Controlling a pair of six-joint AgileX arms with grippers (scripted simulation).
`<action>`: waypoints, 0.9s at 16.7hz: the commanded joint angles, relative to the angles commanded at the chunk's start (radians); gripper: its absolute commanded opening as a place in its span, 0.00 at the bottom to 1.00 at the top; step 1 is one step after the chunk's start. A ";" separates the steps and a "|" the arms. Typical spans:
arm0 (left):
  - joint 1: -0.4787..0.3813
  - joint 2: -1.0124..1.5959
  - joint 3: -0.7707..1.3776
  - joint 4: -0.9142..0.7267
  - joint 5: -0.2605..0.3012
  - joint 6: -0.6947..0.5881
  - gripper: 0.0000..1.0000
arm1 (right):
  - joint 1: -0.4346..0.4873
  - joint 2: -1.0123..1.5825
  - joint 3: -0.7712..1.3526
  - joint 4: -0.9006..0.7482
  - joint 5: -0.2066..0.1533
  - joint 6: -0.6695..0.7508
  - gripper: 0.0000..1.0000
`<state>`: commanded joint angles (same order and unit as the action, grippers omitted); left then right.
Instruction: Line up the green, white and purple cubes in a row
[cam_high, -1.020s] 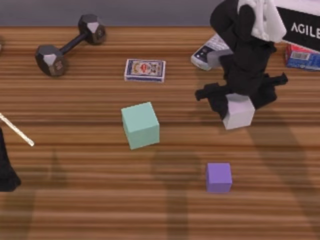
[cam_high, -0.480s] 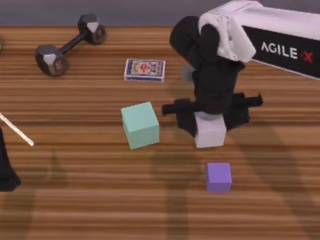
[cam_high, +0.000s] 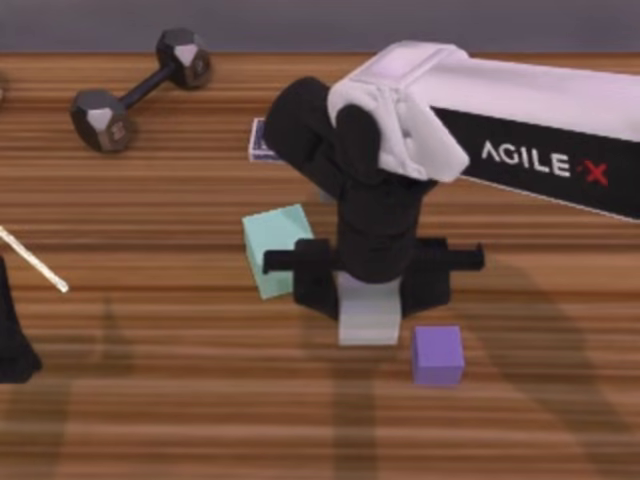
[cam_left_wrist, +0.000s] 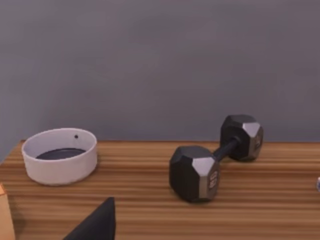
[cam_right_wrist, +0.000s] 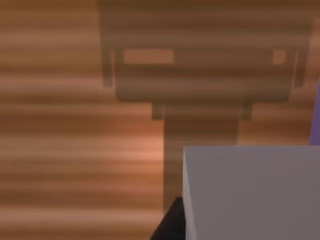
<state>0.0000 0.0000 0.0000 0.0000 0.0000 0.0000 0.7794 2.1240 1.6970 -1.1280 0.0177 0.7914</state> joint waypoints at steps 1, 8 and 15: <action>0.000 0.000 0.000 0.000 0.000 0.000 1.00 | 0.000 0.000 0.000 0.000 0.000 0.000 0.00; 0.000 0.000 0.000 0.000 0.000 0.000 1.00 | -0.001 0.038 -0.068 0.106 -0.001 0.000 0.00; 0.000 0.000 0.000 0.000 0.000 0.000 1.00 | 0.002 0.085 -0.154 0.238 0.001 0.003 0.00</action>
<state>0.0000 0.0000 0.0000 0.0000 0.0000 0.0000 0.7815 2.2089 1.5433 -0.8895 0.0185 0.7946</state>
